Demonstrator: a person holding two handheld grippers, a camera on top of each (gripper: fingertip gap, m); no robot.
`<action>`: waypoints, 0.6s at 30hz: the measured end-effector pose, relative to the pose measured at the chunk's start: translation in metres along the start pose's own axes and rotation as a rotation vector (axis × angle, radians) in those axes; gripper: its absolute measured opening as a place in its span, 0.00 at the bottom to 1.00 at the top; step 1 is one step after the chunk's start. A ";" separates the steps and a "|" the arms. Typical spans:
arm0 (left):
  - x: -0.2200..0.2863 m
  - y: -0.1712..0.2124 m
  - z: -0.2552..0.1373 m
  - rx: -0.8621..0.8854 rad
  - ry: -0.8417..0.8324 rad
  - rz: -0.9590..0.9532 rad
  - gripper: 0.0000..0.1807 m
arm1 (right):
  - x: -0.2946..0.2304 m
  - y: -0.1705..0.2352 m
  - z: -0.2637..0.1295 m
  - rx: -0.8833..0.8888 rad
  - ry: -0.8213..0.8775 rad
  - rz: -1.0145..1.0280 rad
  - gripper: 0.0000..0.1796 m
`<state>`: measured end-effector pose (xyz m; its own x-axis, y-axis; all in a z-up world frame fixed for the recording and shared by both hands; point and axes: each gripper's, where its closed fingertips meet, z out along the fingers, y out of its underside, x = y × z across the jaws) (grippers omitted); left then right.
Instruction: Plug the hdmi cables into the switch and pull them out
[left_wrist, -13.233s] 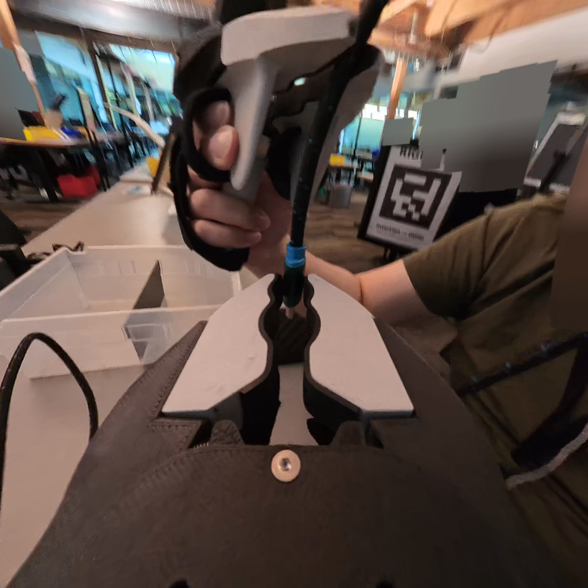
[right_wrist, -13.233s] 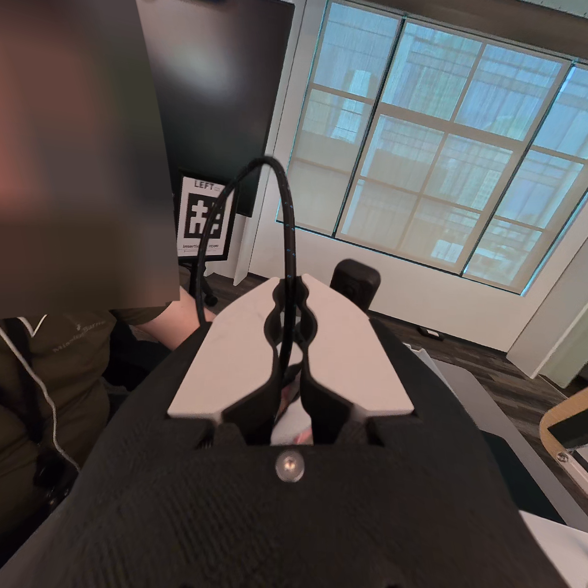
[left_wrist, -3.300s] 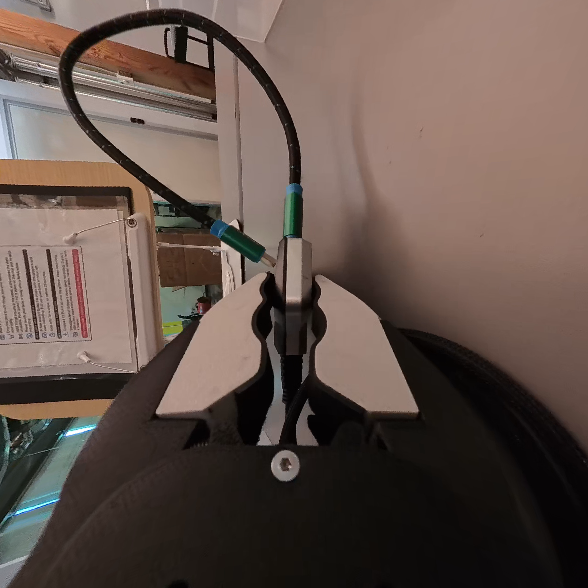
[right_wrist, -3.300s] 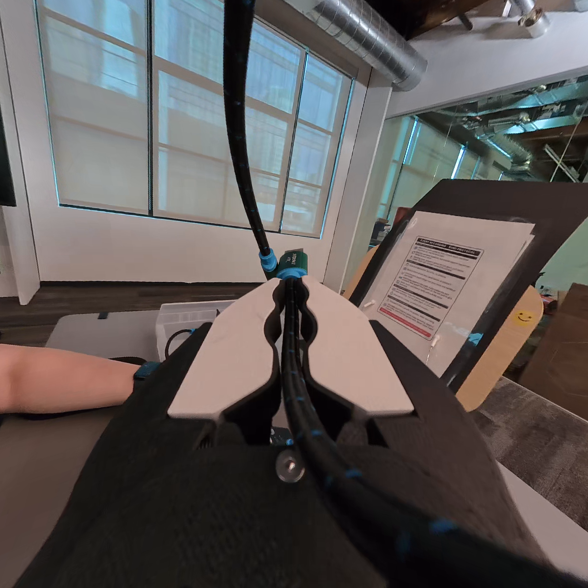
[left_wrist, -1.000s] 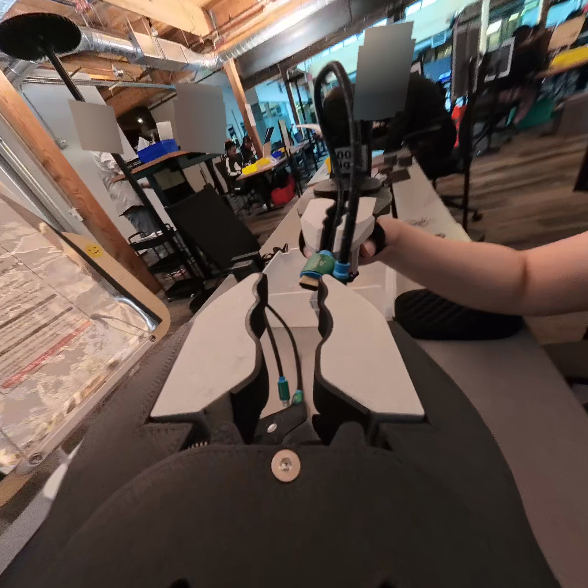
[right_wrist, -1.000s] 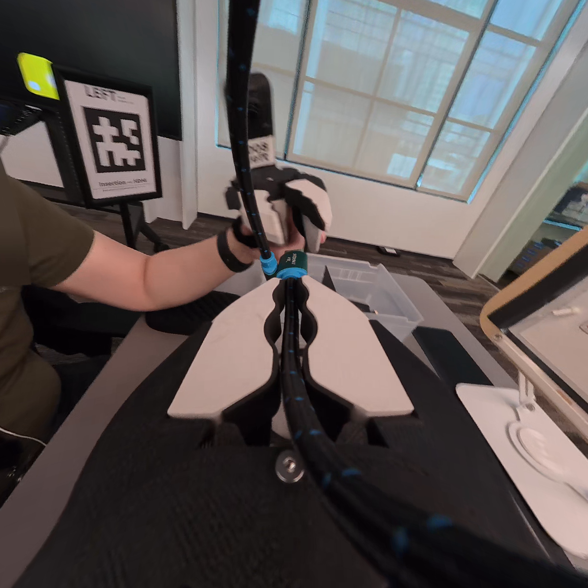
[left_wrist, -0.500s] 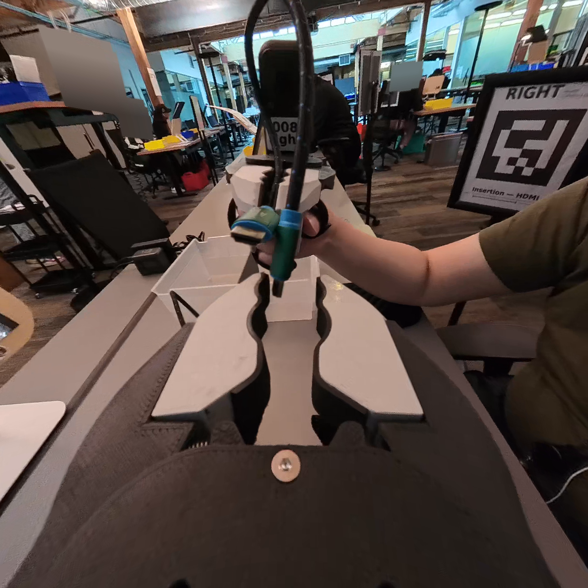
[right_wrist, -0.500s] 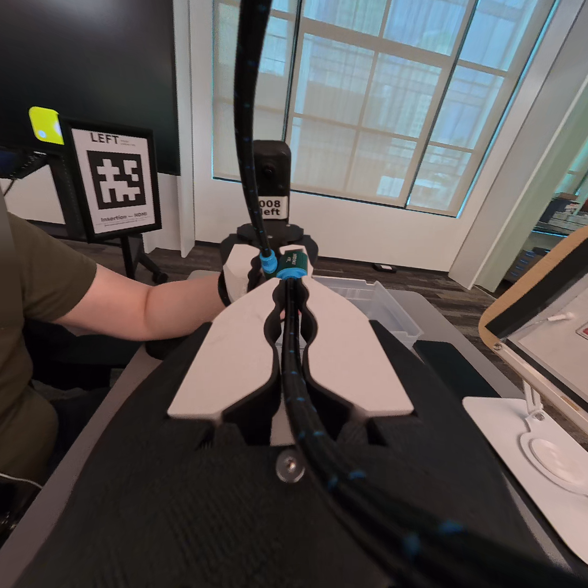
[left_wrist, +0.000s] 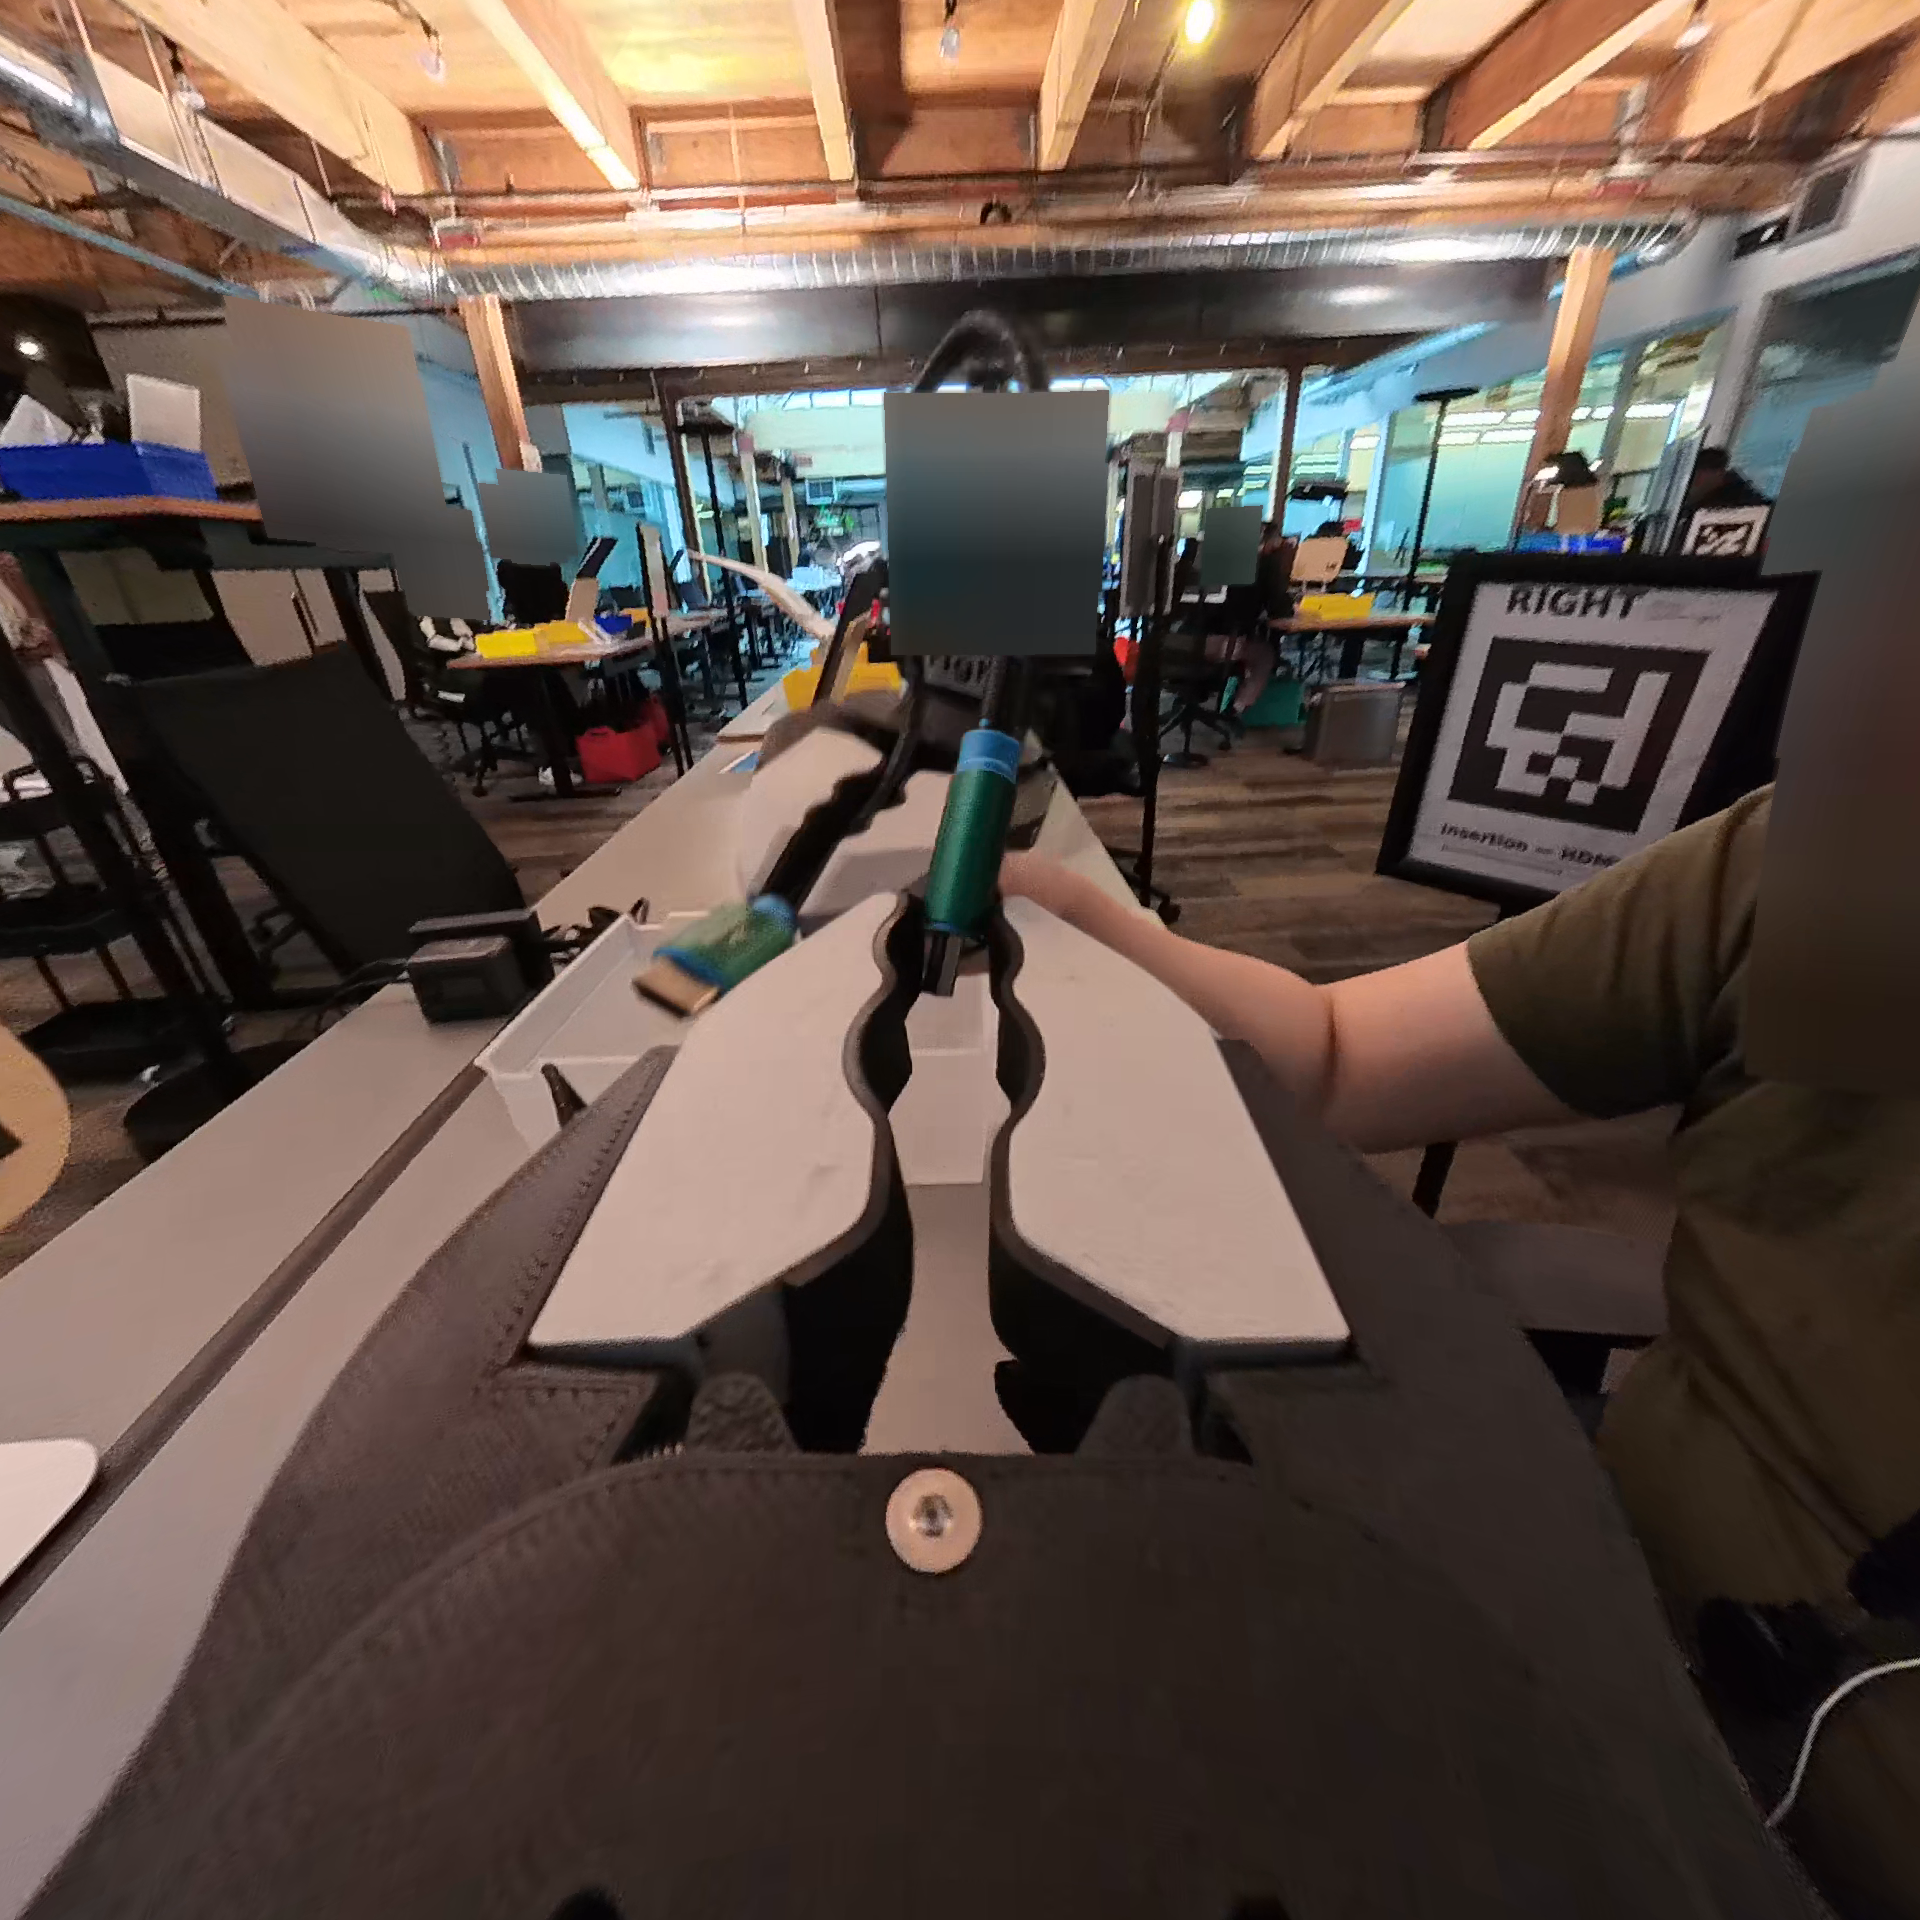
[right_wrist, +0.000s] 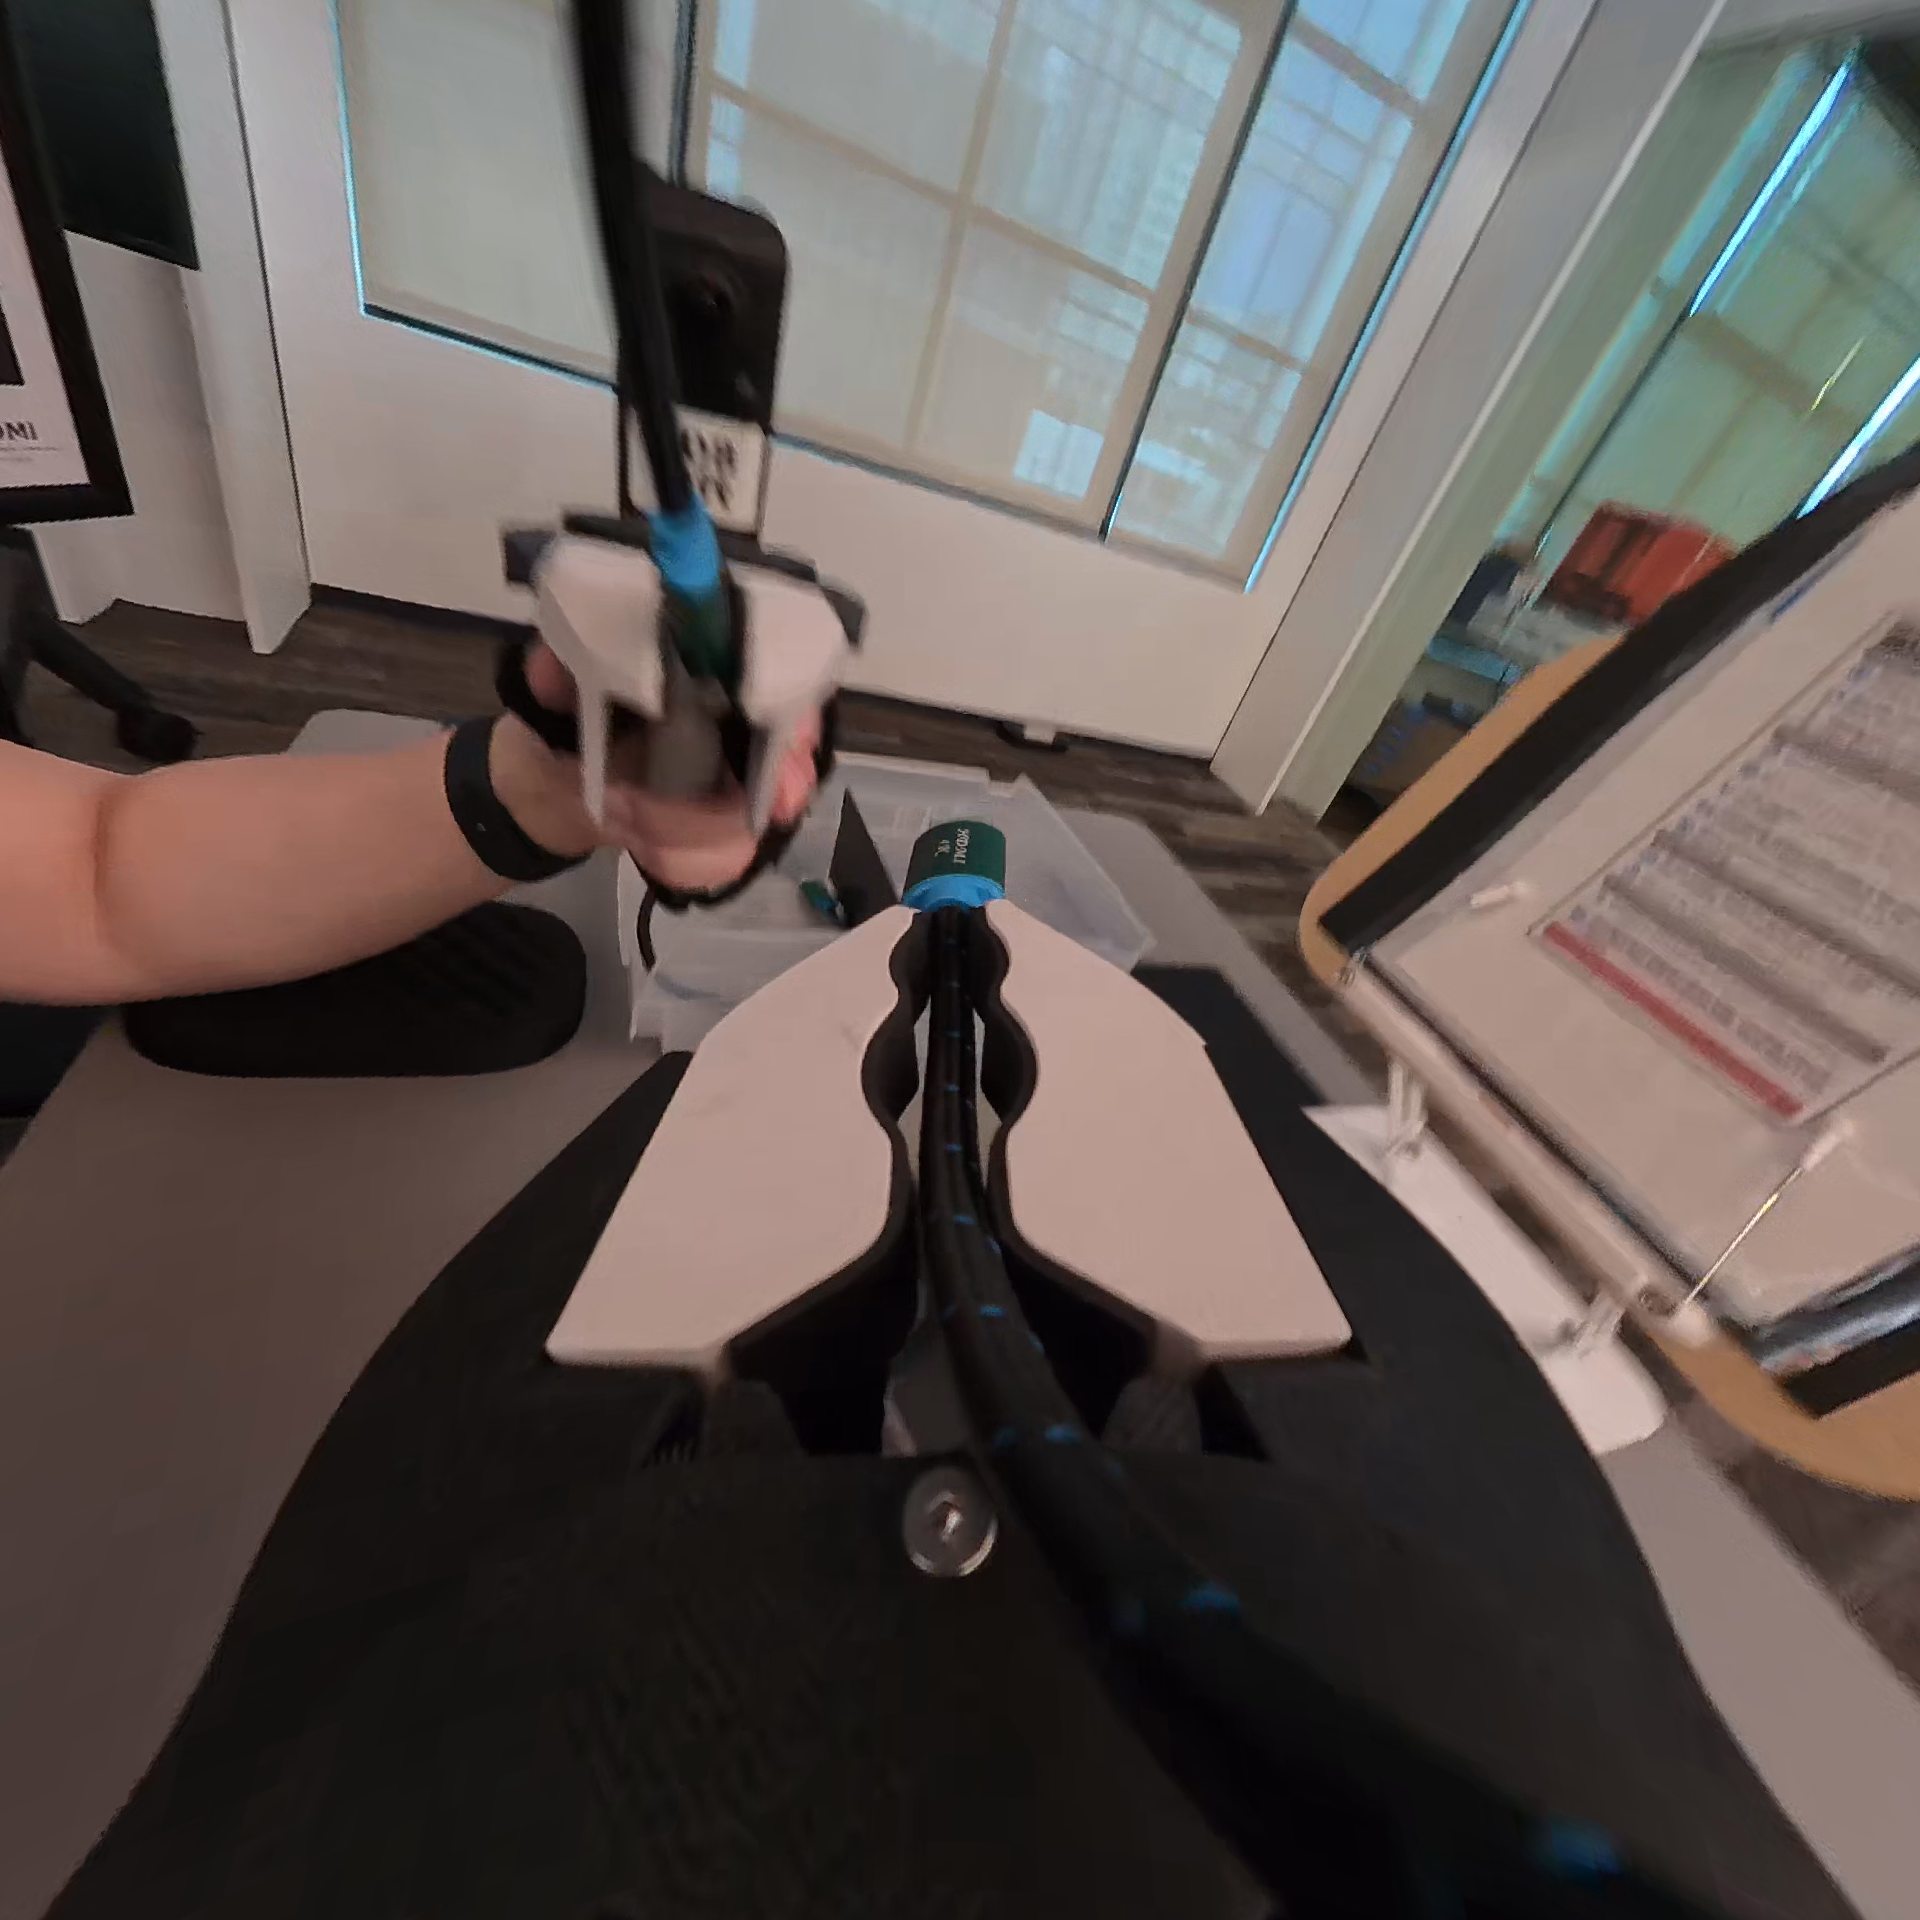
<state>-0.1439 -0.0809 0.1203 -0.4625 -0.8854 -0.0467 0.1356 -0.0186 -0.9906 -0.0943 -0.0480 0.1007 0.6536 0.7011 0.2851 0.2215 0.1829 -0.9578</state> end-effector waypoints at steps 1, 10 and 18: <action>0.001 -0.004 -0.003 0.009 0.008 -0.003 0.06 | 0.001 0.007 0.002 -0.027 -0.008 0.027 0.04; -0.019 -0.023 -0.021 0.056 -0.062 -0.202 0.05 | -0.030 0.076 0.004 -0.321 -0.271 -0.084 0.04; -0.031 -0.012 -0.024 0.009 -0.088 -0.310 0.05 | -0.033 0.160 -0.052 -0.901 -0.336 -0.160 0.14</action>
<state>-0.1524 -0.0425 0.1309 -0.4055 -0.8737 0.2686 0.0080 -0.2973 -0.9548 -0.0429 -0.0775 -0.0601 0.3578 0.8996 0.2504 0.8515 -0.2043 -0.4829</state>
